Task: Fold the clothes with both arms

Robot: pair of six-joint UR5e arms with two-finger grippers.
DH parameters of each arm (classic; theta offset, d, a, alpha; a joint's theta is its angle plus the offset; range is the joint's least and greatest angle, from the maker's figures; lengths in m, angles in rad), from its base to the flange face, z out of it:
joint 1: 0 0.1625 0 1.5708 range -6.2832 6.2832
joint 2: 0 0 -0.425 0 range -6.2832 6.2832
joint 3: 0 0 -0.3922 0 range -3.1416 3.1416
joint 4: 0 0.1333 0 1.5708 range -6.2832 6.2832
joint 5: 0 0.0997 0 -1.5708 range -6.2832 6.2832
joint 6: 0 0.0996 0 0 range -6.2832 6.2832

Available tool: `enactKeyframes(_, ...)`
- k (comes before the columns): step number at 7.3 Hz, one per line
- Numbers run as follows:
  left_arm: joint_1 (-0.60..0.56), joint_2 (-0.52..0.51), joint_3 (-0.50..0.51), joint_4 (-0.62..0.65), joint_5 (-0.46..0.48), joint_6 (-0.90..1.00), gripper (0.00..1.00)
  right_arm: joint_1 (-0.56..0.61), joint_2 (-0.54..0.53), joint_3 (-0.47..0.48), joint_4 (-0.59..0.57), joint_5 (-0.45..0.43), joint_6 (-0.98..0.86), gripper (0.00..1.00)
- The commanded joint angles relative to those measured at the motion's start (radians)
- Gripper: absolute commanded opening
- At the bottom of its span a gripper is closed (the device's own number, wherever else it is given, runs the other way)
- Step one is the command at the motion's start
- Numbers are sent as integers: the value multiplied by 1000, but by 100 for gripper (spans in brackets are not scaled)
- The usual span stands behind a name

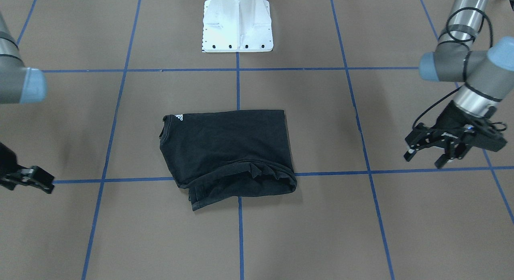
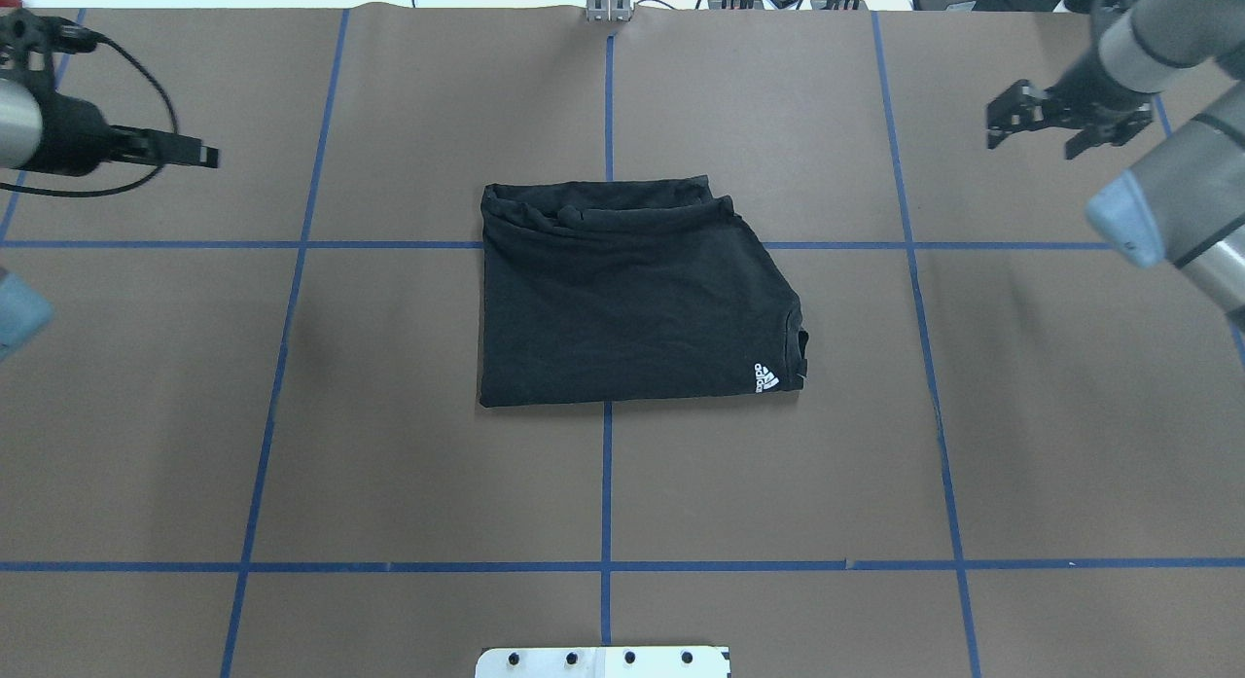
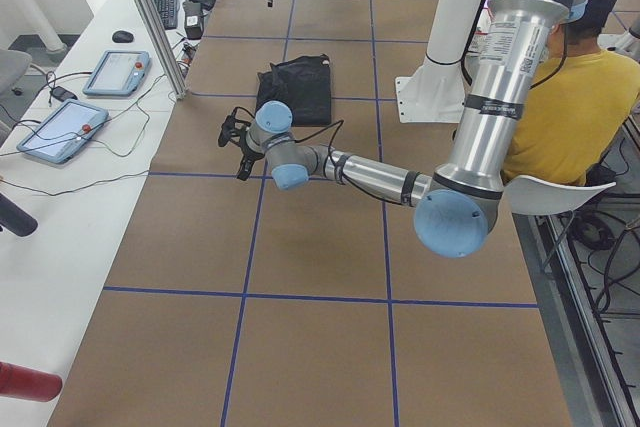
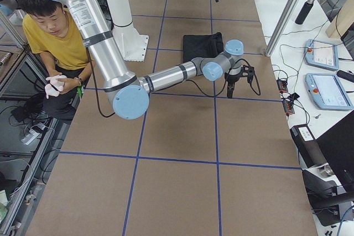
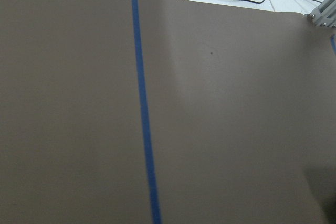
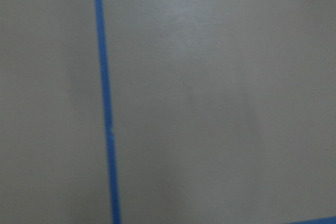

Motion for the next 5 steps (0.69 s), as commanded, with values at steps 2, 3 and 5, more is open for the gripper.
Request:
enactKeyframes(2,-230,128,11,159,-184,485,100,234,-145,10,-71,109,-448,100)
enactKeyframes(3,-288,167,-12,254,-236,602,100,291,-144,2,-135,119,-546,100)
enactKeyframes(5,-365,172,-11,269,-242,694,100,295,-155,10,-177,123,-570,100)
